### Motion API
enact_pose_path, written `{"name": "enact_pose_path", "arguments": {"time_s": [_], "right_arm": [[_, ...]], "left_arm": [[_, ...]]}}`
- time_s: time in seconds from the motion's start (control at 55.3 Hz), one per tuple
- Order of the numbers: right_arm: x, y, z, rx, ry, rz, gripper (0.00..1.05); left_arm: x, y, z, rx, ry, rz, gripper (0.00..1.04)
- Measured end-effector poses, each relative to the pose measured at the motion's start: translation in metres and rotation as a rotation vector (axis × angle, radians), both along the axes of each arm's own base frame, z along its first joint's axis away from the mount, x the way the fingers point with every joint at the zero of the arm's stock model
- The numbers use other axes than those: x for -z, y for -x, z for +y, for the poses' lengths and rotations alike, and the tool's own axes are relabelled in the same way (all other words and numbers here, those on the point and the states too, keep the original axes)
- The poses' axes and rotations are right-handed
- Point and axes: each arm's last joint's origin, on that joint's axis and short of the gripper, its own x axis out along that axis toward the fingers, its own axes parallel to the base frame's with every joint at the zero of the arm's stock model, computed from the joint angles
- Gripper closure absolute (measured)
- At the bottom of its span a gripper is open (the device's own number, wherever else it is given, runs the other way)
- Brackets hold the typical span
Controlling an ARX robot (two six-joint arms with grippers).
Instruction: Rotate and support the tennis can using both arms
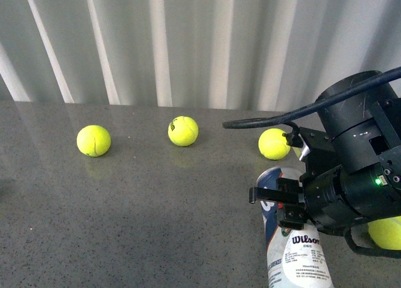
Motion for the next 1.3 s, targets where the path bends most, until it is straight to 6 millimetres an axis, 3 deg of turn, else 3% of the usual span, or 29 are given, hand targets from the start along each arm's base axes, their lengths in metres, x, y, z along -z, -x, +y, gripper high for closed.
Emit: {"name": "enact_pose_path", "arguments": {"time_s": [0.289, 0.452, 0.742, 0.923, 1.104, 1.303], "right_arm": [[-0.034, 0.006, 0.006, -0.047, 0.014, -0.095, 0.93], [-0.051, 0.015, -0.003, -0.056, 0.067, -0.161, 0.95], [-0.039, 0.030, -0.024, -0.142, 0.411, -0.365, 0.97], [-0.042, 0.023, -0.030, -0.384, 0.724, -0.654, 0.98], [-0.027, 0.021, -0.006, -0.832, 0.901, -0.849, 0.99], [-0.016, 0.016, 0.026, -0.982, 0.856, -0.902, 0.99]], "left_arm": [[0.000, 0.000, 0.000, 0.000, 0.000, 0.000, 0.07], [0.000, 0.000, 0.000, 0.000, 0.000, 0.000, 0.07], [0.000, 0.000, 0.000, 0.000, 0.000, 0.000, 0.07], [0.000, 0.000, 0.000, 0.000, 0.000, 0.000, 0.07], [0.000, 0.000, 0.000, 0.000, 0.000, 0.000, 0.07], [0.000, 0.000, 0.000, 0.000, 0.000, 0.000, 0.07]]}}
